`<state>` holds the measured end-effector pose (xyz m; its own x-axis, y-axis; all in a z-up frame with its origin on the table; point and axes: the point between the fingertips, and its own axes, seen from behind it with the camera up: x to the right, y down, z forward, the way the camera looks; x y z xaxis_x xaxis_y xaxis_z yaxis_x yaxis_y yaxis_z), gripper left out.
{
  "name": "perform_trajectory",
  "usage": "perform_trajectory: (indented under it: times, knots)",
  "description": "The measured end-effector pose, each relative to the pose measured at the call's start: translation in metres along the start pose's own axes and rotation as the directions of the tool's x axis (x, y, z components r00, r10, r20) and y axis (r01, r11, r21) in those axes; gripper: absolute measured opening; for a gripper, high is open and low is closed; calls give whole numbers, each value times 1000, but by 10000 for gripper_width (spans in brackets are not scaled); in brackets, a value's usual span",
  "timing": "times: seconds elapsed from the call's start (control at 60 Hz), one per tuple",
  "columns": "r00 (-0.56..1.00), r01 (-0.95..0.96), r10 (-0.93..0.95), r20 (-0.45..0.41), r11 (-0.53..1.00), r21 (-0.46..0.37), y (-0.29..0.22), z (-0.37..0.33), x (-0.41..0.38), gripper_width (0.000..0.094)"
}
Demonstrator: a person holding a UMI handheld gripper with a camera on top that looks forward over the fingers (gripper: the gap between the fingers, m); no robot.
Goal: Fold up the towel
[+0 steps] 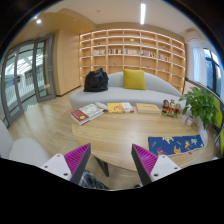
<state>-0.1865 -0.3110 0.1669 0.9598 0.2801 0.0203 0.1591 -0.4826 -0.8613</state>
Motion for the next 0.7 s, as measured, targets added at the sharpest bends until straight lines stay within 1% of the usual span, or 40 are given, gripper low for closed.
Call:
perform_trajectory:
  times: [0.1, 0.2, 0.3, 0.467, 0.567, 0.7]
  knots:
    - [1000, -9, 9, 11, 999, -33, 14, 7, 5, 855]
    - [1000, -25, 25, 3, 997, -67, 36, 24, 20, 854]
    - [998, -45, 42, -36, 994, -103, 54, 41, 55, 853]
    - [989, -57, 44, -141, 994, -92, 68, 95, 139, 855]
    - [982, -50, 32, -184, 994, -94, 73, 133, 184, 855]
    - [978, -79, 56, -199, 991, -111, 84, 178, 215, 855]
